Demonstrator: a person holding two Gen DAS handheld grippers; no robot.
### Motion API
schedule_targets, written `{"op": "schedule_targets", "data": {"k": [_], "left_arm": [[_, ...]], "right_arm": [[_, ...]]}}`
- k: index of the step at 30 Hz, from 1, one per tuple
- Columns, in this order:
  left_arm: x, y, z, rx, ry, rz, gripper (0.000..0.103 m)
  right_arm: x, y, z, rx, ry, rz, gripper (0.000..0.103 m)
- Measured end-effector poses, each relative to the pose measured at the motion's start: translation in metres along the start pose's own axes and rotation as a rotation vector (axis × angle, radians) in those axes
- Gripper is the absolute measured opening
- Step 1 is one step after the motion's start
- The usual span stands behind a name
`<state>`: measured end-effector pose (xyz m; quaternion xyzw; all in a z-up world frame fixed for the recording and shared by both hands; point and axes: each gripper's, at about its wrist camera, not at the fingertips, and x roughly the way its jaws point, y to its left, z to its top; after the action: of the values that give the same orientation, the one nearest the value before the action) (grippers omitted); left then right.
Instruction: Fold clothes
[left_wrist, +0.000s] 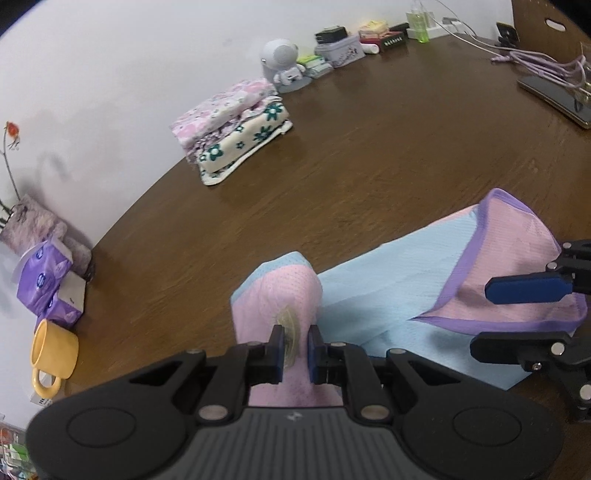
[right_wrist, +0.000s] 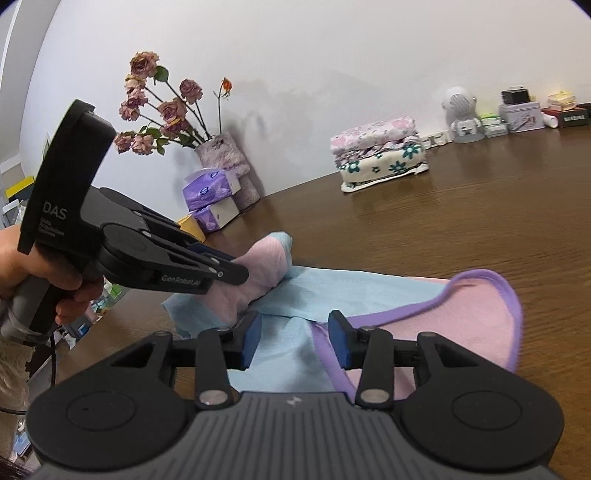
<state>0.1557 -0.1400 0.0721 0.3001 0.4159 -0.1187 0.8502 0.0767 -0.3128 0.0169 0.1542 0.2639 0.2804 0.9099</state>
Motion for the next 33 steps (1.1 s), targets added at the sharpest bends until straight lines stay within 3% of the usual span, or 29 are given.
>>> {"op": "schedule_targets", "data": {"k": [6, 14, 19, 25, 33], "left_arm": [[0.005, -0.012, 0.002, -0.008, 0.004, -0.022, 0.013], [-0.008, -0.015, -0.008, -0.041, -0.058, -0.105, 0.025], [-0.034, 0.007, -0.033, -0.116, -0.14, -0.141, 0.043], [-0.044, 0.036, -0.077, -0.197, -0.162, -0.161, 0.045], [-0.033, 0.036, -0.114, -0.143, -0.211, -0.141, 0.044]], "right_arm": [[-0.006, -0.006, -0.004, 0.016, -0.005, -0.02, 0.041], [-0.004, -0.007, -0.006, 0.02, 0.004, -0.053, 0.041], [0.0, -0.005, -0.005, 0.017, 0.018, -0.068, 0.041], [0.012, 0.005, 0.004, 0.007, 0.029, -0.055, 0.041], [0.052, 0.02, 0.037, 0.014, 0.076, -0.022, 0.041]]}}
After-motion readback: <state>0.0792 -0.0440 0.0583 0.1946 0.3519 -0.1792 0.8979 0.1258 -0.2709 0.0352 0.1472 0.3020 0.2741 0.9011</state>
